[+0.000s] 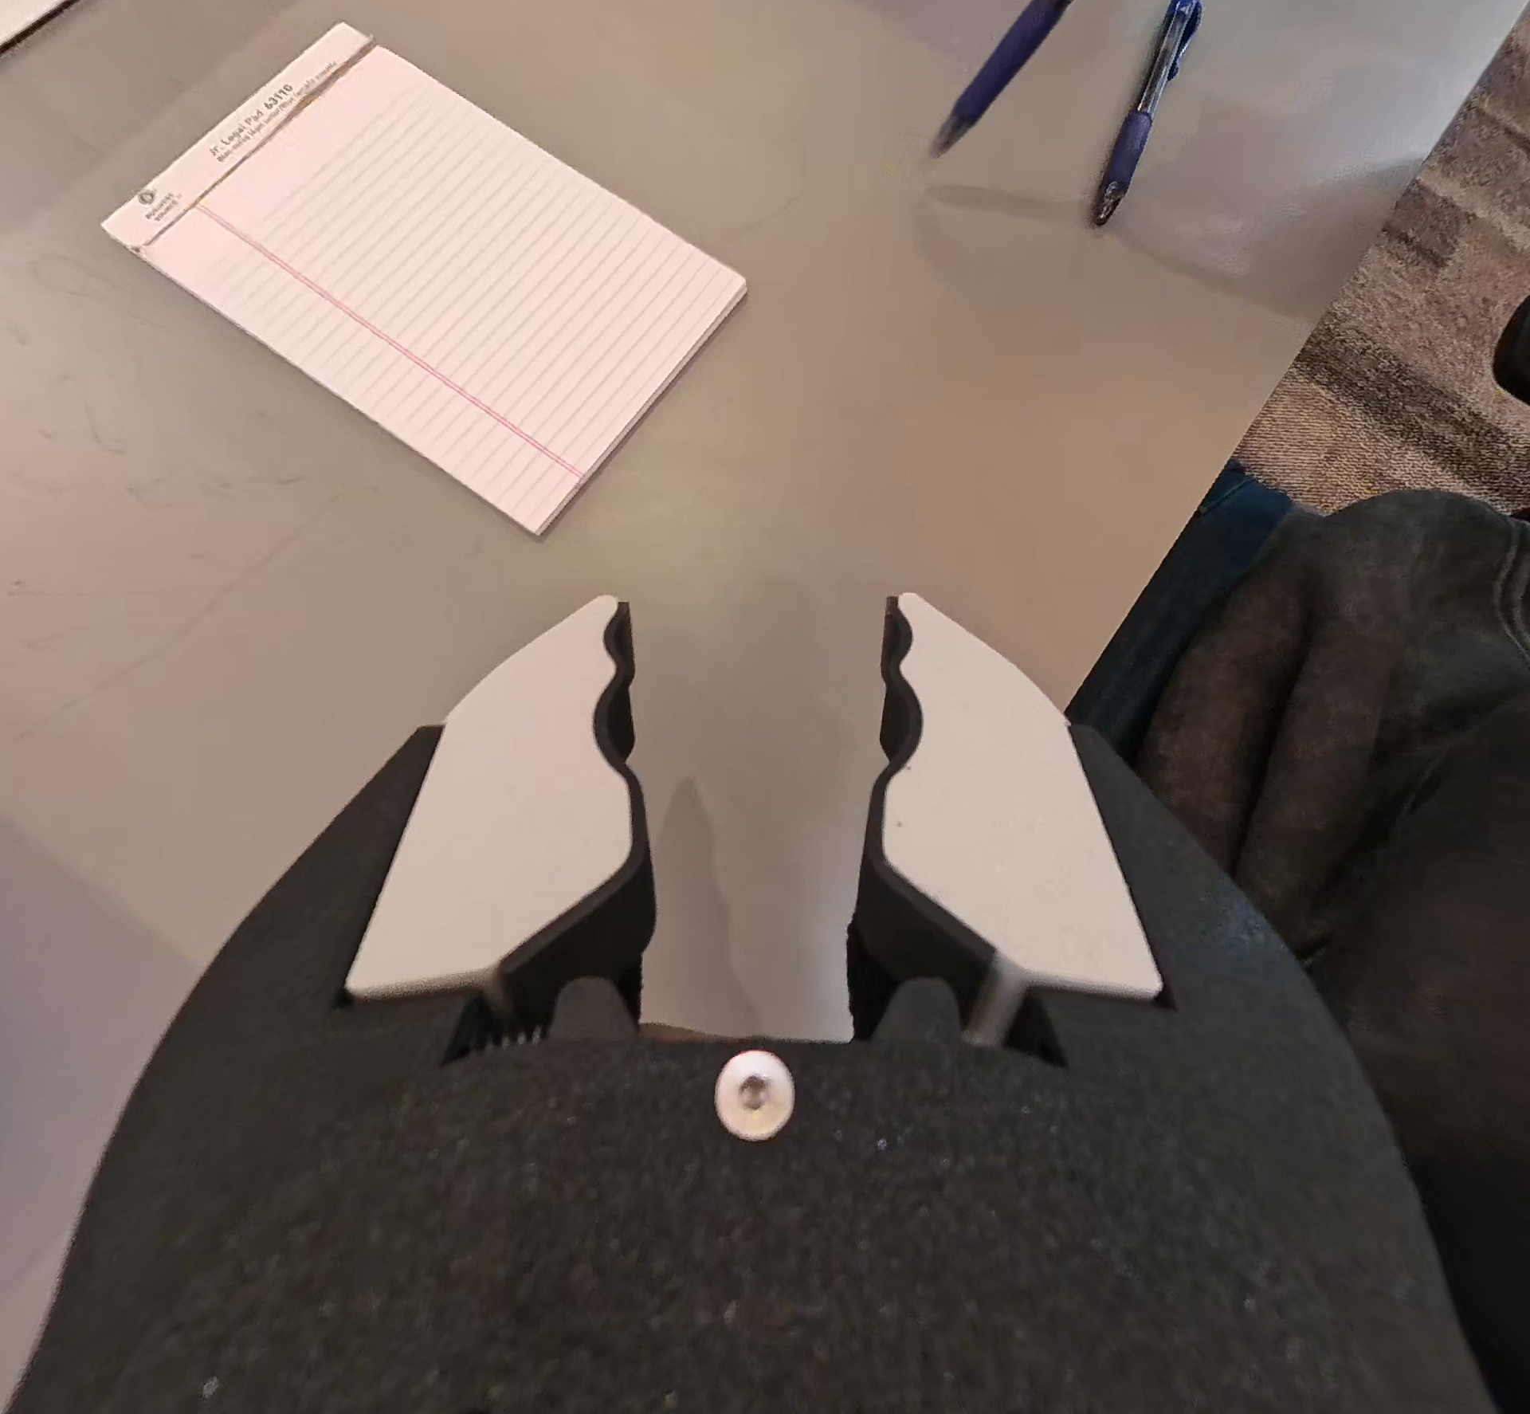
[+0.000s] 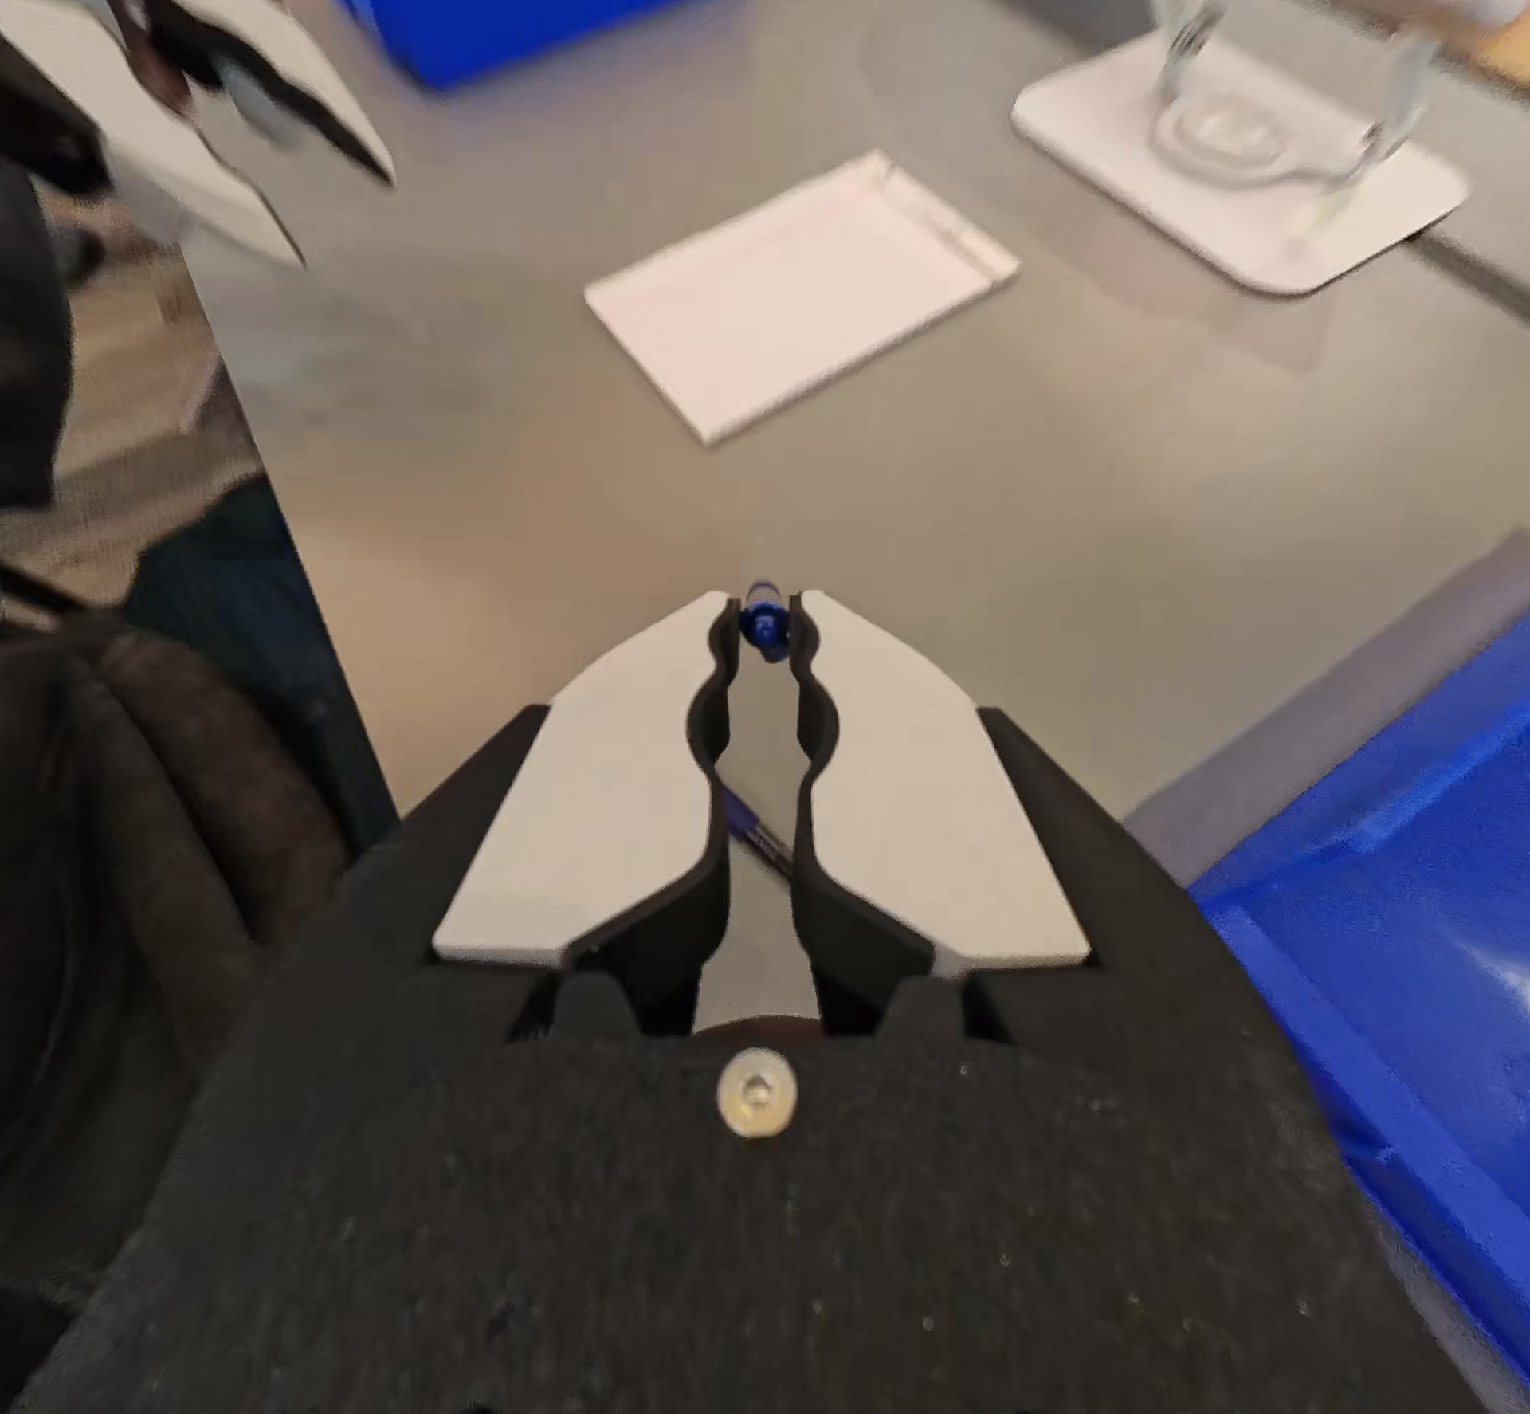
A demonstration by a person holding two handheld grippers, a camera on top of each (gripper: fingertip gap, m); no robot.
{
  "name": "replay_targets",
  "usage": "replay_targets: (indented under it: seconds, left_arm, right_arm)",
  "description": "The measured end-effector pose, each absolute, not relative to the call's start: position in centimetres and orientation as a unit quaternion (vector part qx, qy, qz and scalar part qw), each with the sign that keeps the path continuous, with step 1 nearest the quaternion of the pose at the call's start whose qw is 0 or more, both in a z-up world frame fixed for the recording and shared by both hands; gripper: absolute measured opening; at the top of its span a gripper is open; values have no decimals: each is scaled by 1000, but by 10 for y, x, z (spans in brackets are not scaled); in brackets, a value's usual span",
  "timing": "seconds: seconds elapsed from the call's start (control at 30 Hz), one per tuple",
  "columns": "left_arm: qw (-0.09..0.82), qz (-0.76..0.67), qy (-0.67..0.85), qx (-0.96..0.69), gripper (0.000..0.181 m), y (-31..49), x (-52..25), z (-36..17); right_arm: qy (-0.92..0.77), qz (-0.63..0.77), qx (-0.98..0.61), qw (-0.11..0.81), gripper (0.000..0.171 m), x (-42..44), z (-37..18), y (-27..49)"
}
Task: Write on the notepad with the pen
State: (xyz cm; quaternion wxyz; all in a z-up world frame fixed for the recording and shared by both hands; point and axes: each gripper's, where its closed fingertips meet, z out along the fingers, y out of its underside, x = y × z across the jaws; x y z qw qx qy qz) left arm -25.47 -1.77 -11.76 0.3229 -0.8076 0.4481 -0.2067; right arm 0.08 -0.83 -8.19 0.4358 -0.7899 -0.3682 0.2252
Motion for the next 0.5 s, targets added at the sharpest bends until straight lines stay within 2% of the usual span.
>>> replay_targets:
  seconds: [0.17,0.5]
  left_arm:
    - [319,-211,455,-804,57,-20,-248,-118]
    - [323,-210,457,-801,58,-24,-247,-114]
  right_arm:
    - [-315,235,-765,511,11,6,-46,4]
    - [-354,182,-767,504,11,-15,4,23]
